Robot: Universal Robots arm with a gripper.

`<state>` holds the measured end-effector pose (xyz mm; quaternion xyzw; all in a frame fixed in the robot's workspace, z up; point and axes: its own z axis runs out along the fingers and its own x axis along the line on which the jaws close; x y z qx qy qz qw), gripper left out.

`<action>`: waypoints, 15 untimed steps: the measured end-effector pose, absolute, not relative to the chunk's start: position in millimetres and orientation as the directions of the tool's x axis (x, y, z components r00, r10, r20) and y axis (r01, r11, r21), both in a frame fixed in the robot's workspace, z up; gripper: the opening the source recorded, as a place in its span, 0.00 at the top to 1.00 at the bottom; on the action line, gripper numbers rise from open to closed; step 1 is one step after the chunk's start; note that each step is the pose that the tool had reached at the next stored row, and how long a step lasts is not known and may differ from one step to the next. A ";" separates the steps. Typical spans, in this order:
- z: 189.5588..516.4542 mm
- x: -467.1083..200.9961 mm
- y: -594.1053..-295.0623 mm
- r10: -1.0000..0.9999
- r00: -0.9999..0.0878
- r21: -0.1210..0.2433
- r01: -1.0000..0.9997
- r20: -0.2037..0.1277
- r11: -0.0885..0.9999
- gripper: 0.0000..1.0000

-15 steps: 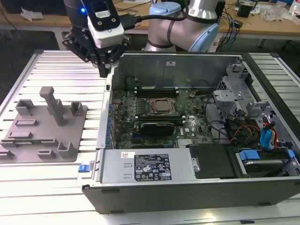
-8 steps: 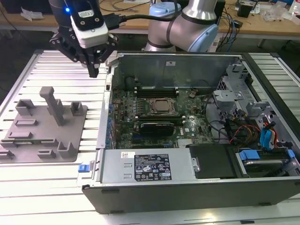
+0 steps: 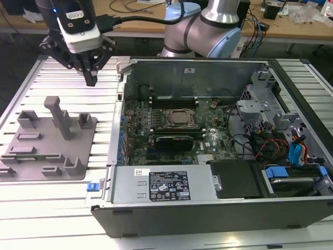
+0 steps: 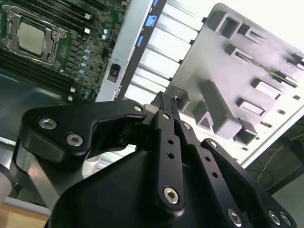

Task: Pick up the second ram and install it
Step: 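Reach for the second ram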

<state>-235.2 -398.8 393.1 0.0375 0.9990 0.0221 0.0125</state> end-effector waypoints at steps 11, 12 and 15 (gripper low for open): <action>392.7 -271.6 -398.9 0.075 -0.997 0.045 0.074 -0.023 0.996 0.92; 392.7 -273.5 -398.9 0.075 -0.997 0.045 0.074 -0.023 0.996 0.92; 392.6 -280.3 -398.9 0.075 -0.997 0.045 0.074 -0.023 0.996 0.92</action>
